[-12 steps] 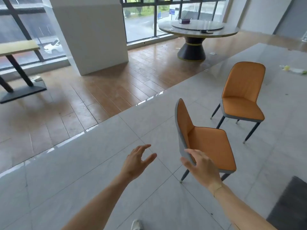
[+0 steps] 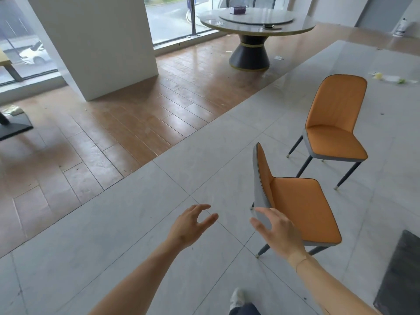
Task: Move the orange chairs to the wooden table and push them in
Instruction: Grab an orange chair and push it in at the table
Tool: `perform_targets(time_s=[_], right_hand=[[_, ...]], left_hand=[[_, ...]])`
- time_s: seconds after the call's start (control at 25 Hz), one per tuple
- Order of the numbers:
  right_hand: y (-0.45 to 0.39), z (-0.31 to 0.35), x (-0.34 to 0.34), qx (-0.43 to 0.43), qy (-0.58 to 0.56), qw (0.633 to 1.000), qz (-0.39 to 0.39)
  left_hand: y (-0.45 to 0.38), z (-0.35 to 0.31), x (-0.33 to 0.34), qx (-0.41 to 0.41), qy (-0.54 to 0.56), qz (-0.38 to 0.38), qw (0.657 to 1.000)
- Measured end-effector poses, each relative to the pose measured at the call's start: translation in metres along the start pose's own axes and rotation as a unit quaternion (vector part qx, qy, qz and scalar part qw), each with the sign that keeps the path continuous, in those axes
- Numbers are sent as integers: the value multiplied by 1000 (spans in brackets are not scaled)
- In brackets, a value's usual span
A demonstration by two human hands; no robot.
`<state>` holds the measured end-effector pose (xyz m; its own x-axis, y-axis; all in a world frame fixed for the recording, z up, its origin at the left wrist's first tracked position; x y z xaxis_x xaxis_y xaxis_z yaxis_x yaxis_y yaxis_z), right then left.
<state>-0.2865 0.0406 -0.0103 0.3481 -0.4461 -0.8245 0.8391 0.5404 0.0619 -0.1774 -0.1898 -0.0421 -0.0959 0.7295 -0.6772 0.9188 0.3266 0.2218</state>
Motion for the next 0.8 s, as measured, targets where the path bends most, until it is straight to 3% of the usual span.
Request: perform_targets(time_s=[0.52,0.8], right_hand=[[-189,-81,-16,102,-51,992,-54],[-225,-131,-15,210,-64,970,-104]], left_hand=[[-249,-57,4,69,-102,136,983],[-357,-99,47,170,-205,253,930]])
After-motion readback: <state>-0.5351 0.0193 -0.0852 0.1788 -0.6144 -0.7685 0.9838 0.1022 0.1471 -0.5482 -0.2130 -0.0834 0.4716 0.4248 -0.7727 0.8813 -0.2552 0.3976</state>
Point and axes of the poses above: each hand's wrist, its own y-axis away from the middle knuckle, its own x-axis out of the palm, z = x × y, the point moved 9 cm from there along -y, towards the middle knuckle
